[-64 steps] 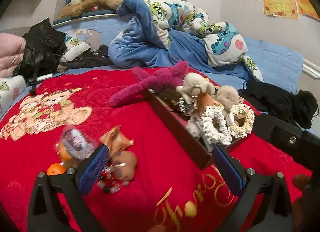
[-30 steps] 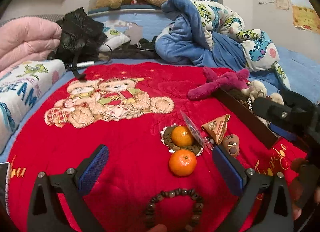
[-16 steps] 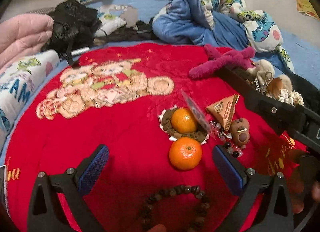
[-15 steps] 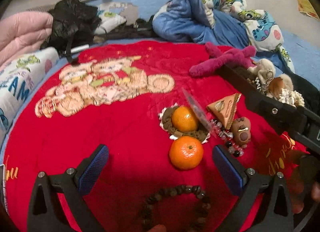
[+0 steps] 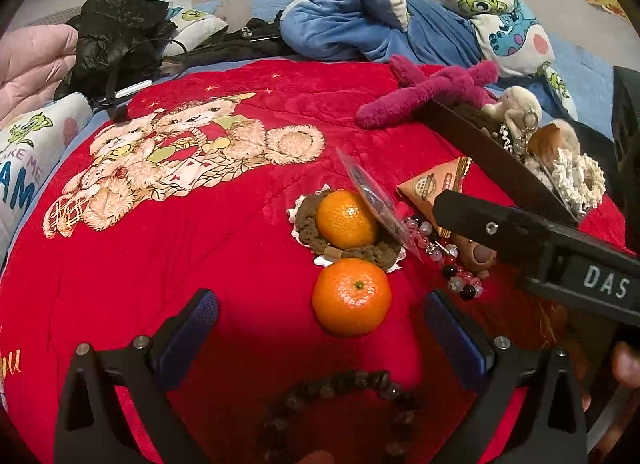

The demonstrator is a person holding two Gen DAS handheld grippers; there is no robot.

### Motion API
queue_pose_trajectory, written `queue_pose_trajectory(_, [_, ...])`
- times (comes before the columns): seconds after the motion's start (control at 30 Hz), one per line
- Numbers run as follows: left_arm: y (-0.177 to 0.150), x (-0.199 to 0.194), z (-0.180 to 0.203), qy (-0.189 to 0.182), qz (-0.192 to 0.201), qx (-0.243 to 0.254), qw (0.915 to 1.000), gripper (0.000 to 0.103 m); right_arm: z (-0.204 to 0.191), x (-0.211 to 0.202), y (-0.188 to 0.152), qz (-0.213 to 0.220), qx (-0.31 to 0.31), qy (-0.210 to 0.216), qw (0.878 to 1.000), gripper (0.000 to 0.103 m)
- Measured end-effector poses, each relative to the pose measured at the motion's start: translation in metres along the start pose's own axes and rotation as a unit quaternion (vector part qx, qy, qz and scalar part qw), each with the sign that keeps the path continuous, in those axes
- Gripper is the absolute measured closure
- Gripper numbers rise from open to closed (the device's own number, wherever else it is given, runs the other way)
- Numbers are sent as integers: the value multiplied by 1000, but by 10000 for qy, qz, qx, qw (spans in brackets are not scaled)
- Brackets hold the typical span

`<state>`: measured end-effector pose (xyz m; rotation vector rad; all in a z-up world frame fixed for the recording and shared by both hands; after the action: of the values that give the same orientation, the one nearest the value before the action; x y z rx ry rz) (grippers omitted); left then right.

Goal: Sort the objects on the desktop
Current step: 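Move both tools back toward the tangerines and brown plush toy, then grasp a tangerine with the left tool while the right grasps the brown plush toy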

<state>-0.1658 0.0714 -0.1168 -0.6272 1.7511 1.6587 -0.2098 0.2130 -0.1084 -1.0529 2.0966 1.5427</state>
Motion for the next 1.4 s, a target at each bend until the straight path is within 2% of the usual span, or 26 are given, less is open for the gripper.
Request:
queue_pose_trajectory(0.17, [-3,5,-2,-45,-87,-51,9999,0,11,8,-3,-130,267,-31,9996,1])
queue_pose_trajectory(0.5, [-7,15,1,59,-278,48,9996,0,16,13,-6,-39,421,418,9982,0])
queue_pose_trajectory(0.8, [-10,20,1,110,-422,89,9990,0,15,17,-8,-126,349,340,9987,0])
queue_pose_trajectory(1.1, [-10,21,0,127,-439,103,9989,0,17,13,-6,-52,441,444,9980,0])
queue_pose_trajectory(1.27, [-11,22,0,95,-431,82,9990,0,17,14,-6,-193,410,300,9985,5])
queue_pose_trajectory(1.4, [-11,22,0,68,-411,59,9991,0,4,19,-15,-503,-245,-48,9984,8])
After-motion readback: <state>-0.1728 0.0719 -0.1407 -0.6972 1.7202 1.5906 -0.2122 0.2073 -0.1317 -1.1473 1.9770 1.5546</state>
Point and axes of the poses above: each gripper's, at about its wrist camera, not at the fingertips, and x roughly the way its jaws point, z to its right, y to its top, the point moved 8 cm from there along x, roughly the way its jaws point, and after that the axes turned 4 degrees about x, right-handed, at the moved point
